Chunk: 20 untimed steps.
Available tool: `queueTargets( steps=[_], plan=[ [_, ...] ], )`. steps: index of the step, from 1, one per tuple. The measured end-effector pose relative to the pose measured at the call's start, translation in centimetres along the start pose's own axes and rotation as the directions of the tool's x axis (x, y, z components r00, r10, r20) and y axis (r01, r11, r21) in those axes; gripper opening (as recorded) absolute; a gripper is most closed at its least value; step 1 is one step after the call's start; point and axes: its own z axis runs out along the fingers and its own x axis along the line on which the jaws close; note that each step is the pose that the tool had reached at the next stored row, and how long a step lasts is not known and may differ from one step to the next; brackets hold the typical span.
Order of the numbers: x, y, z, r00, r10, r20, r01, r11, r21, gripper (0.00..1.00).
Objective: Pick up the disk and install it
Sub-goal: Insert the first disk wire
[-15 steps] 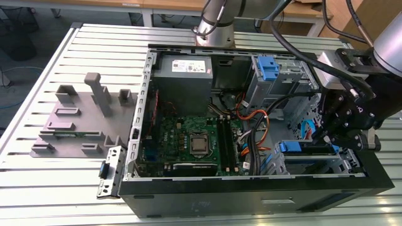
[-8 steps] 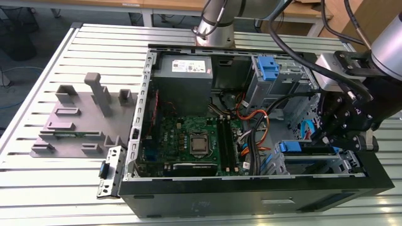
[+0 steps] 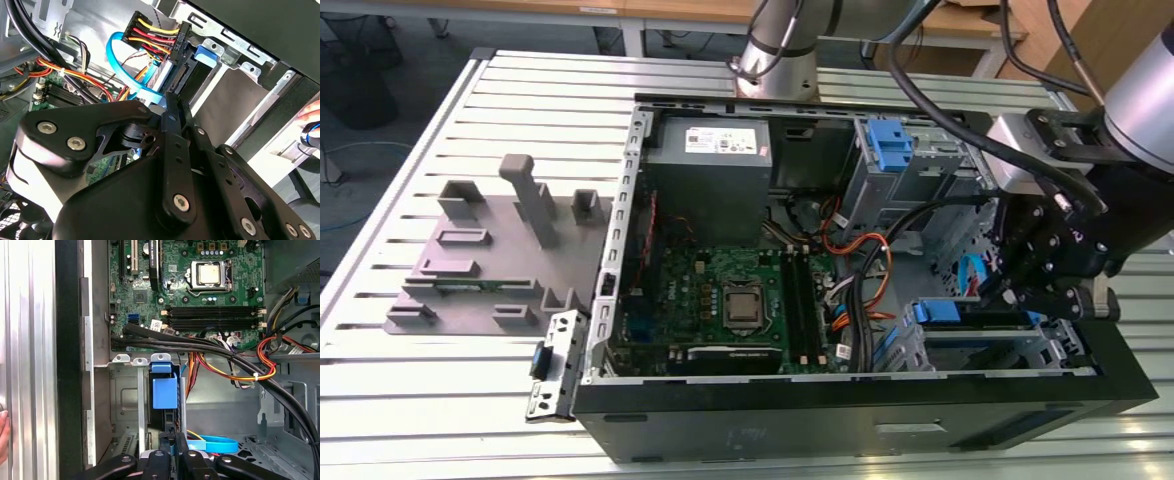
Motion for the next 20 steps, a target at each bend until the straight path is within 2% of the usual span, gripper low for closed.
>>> queueTargets(
  steps=[10,20],
  plan=[
    [-0.16,0.0,0.28,1.0,0.0,0.0032,0.0,1.0,-0.0001,0.16],
    [-0.22,0.0,0.51,1.0,0.0,0.0029,0.0,1.0,-0.0001,0.16]
  ],
)
